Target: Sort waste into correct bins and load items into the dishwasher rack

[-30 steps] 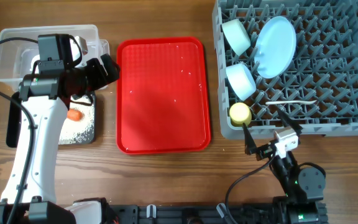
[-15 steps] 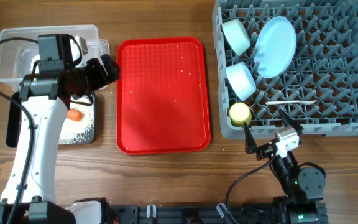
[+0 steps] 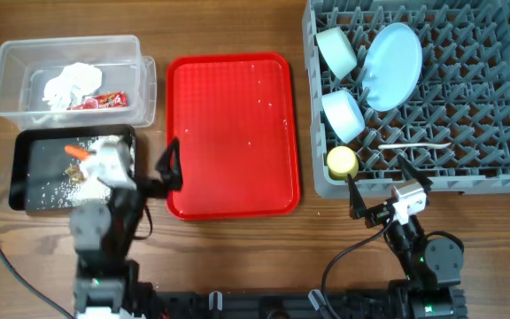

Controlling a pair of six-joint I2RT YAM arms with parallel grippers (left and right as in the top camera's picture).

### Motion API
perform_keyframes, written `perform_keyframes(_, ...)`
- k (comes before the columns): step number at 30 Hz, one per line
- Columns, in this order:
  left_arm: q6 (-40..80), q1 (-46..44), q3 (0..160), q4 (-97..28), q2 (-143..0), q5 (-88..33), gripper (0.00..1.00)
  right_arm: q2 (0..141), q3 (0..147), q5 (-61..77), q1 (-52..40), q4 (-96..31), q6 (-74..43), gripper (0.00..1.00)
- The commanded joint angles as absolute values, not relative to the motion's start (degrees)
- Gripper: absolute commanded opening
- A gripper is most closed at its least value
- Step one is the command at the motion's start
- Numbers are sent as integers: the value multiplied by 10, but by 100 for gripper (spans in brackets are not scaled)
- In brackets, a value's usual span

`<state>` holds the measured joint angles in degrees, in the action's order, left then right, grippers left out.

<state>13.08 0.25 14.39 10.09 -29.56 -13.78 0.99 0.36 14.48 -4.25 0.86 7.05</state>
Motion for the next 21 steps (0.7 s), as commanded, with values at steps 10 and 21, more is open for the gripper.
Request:
perform_keyframes(10,124,3,3,40,-34,-117,100,5,3,137,-45,11,60,100)
perform_keyframes(21,124,1,3,-35,-2,-104,100,5,3,137,-45,11,60,100)
